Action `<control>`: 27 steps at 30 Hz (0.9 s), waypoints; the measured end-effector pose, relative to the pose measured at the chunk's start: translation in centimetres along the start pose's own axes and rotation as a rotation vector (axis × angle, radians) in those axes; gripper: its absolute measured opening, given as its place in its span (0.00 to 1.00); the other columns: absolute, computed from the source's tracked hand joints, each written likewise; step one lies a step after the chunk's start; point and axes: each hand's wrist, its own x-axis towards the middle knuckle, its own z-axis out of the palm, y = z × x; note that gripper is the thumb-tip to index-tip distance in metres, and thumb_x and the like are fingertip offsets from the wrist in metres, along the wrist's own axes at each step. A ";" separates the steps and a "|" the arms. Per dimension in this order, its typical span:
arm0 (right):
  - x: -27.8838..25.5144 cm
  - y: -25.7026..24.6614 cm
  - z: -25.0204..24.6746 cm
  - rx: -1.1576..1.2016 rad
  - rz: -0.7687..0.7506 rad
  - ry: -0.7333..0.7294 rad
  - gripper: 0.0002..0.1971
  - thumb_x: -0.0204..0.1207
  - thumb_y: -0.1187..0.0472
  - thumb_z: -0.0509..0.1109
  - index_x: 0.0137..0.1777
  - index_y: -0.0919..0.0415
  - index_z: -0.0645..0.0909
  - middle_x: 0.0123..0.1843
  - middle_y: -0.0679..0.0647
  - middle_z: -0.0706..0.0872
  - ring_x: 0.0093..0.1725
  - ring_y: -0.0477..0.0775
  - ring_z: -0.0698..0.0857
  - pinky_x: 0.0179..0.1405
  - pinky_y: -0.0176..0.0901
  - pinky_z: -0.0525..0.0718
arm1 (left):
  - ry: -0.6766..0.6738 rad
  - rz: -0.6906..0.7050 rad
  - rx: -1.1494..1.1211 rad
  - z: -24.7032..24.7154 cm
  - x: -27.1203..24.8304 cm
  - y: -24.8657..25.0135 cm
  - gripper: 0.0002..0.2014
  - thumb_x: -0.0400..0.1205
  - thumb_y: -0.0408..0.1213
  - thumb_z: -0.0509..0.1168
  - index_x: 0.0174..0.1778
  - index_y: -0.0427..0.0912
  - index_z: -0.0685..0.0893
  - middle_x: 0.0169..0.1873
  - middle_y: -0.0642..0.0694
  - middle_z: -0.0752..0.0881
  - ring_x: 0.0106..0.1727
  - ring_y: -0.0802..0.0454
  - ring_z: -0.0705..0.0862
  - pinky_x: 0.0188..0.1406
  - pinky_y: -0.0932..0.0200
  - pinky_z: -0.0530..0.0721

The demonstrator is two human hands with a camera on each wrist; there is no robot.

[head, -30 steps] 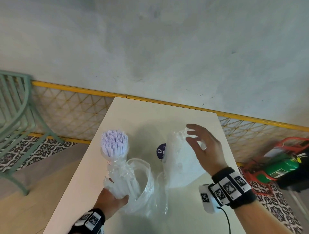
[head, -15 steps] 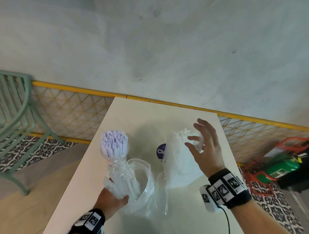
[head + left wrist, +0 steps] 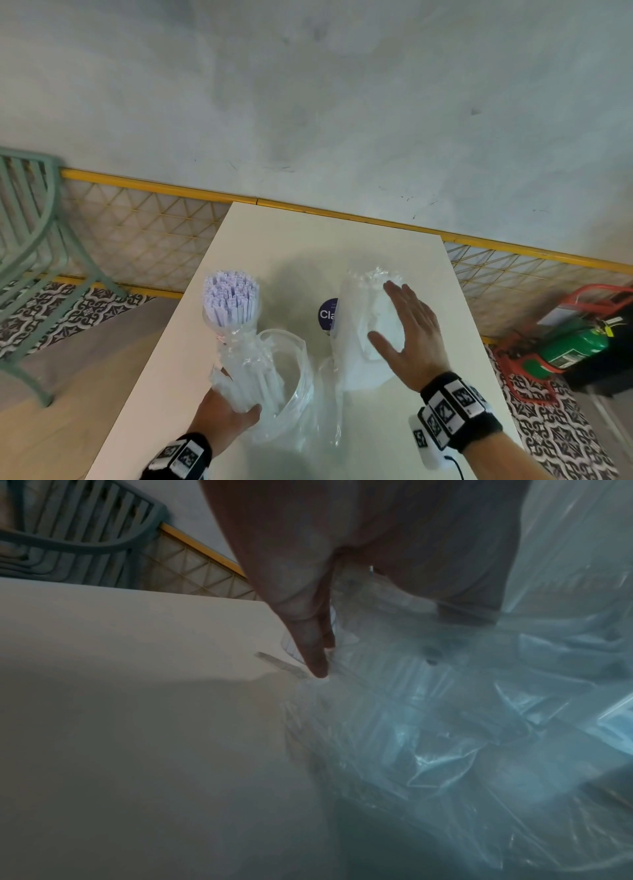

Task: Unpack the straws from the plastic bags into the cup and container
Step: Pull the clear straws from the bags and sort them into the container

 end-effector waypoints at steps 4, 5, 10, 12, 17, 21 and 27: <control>0.9 -0.1 0.3 -0.140 -0.085 -0.032 0.38 0.72 0.35 0.69 0.80 0.51 0.69 0.80 0.48 0.75 0.82 0.53 0.69 0.78 0.55 0.69 | -0.006 -0.015 -0.007 -0.1 0.1 -0.1 0.15 0.67 0.39 0.81 0.33 0.53 0.79 0.37 0.49 0.88 0.40 0.59 0.85 0.44 0.63 0.77; 1.1 0.2 0.6 -0.139 -0.085 -0.006 0.33 0.75 0.37 0.68 0.77 0.51 0.74 0.75 0.47 0.79 0.79 0.53 0.73 0.75 0.56 0.74 | -0.011 -0.012 -0.004 -0.1 0.1 -0.2 0.15 0.67 0.39 0.81 0.33 0.54 0.78 0.38 0.48 0.89 0.42 0.56 0.86 0.46 0.61 0.78; 1.2 1.0 1.4 -0.049 -0.012 0.111 0.16 0.78 0.51 0.65 0.61 0.56 0.83 0.60 0.48 0.88 0.66 0.53 0.84 0.64 0.55 0.84 | -0.006 -0.009 -0.007 -0.1 -0.1 0.0 0.17 0.68 0.39 0.81 0.35 0.56 0.76 0.39 0.54 0.86 0.45 0.54 0.85 0.49 0.62 0.74; 0.9 1.1 1.7 -0.040 0.001 0.121 0.12 0.78 0.57 0.68 0.59 0.58 0.82 0.66 0.51 0.86 0.65 0.53 0.84 0.62 0.52 0.85 | 0.006 0.011 -0.011 0.0 -0.2 0.2 0.19 0.69 0.38 0.80 0.37 0.58 0.74 0.38 0.59 0.83 0.43 0.60 0.82 0.45 0.67 0.72; 1.3 2.3 0.9 -0.217 -0.009 0.093 0.16 0.80 0.55 0.67 0.65 0.59 0.82 0.77 0.55 0.77 0.70 0.54 0.81 0.67 0.53 0.79 | 0.019 0.026 -0.047 -0.1 -0.4 0.7 0.24 0.70 0.34 0.79 0.42 0.60 0.70 0.39 0.64 0.77 0.40 0.69 0.76 0.50 0.66 0.69; 0.3 2.5 0.4 -0.304 0.024 -0.054 0.26 0.86 0.46 0.50 0.80 0.54 0.71 0.82 0.48 0.70 0.81 0.53 0.69 0.78 0.53 0.64 | -0.003 0.008 -0.031 -0.2 -0.3 0.3 0.22 0.70 0.36 0.80 0.39 0.59 0.70 0.40 0.63 0.79 0.42 0.62 0.79 0.53 0.65 0.70; 0.6 0.6 -1.1 -0.379 0.056 -0.209 0.32 0.84 0.35 0.41 0.86 0.45 0.54 0.88 0.44 0.51 0.87 0.54 0.51 0.79 0.63 0.51 | -0.004 0.020 -0.023 -0.1 0.2 -0.1 0.20 0.67 0.39 0.80 0.48 0.53 0.77 0.44 0.53 0.85 0.50 0.52 0.85 0.54 0.59 0.77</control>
